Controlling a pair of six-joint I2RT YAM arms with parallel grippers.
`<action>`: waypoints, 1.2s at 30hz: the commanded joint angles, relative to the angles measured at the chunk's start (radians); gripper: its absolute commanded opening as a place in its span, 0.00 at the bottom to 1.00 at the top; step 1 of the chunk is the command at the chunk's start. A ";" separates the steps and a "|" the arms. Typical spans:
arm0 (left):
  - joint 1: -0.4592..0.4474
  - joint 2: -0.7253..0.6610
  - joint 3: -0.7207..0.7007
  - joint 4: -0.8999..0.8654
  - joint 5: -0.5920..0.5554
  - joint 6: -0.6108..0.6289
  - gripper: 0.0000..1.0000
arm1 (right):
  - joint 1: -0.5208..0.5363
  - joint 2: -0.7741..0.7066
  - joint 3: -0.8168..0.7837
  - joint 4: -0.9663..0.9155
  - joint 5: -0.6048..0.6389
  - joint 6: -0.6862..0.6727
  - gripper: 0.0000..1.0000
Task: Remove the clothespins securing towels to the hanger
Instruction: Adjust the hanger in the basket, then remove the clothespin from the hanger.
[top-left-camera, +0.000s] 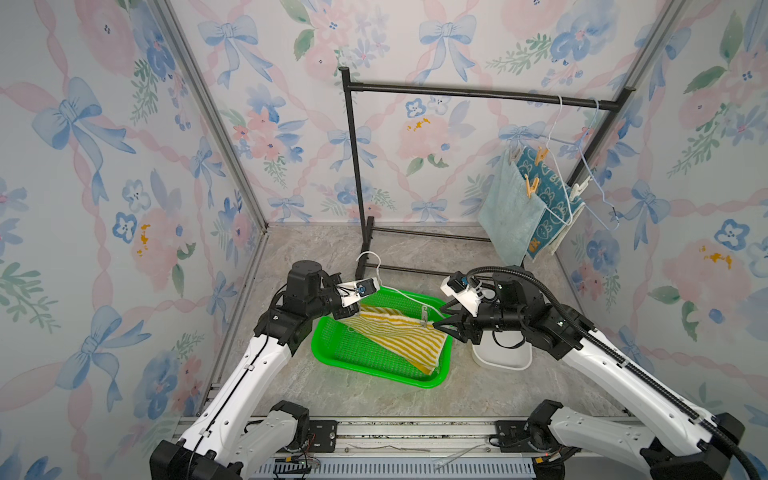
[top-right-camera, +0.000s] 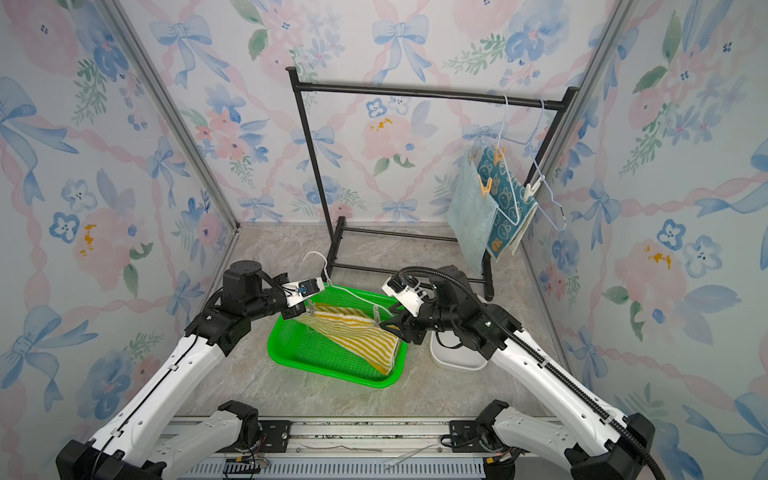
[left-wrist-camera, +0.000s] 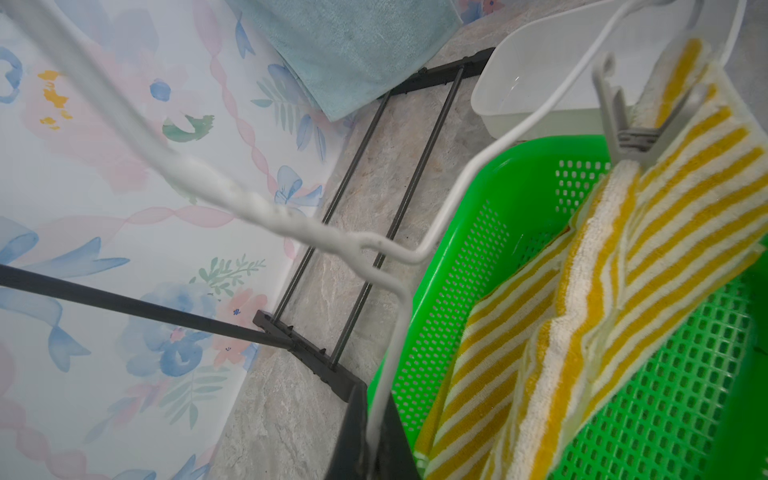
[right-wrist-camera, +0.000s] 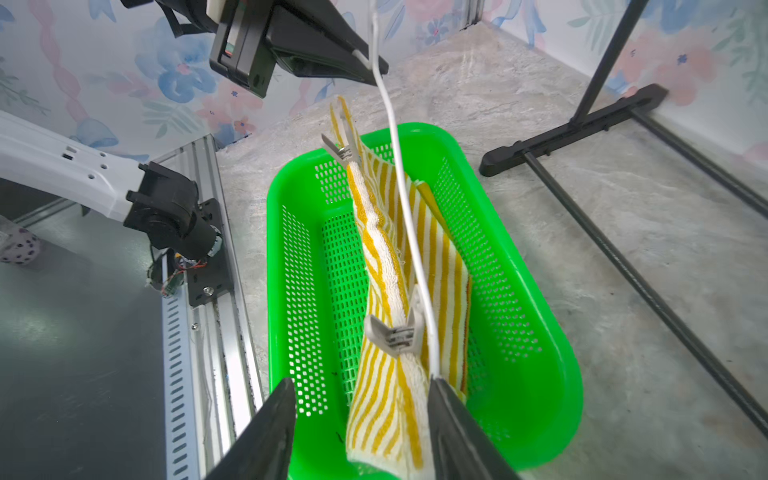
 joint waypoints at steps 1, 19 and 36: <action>-0.022 0.001 -0.019 -0.056 -0.014 -0.091 0.00 | 0.029 -0.046 0.012 -0.056 0.129 -0.044 0.56; -0.049 0.134 -0.024 -0.098 0.074 -0.116 0.00 | 0.249 -0.066 -0.092 -0.153 0.413 -0.318 0.70; -0.053 0.183 -0.035 -0.097 0.091 -0.100 0.00 | 0.317 0.167 -0.004 -0.161 0.532 -0.553 0.80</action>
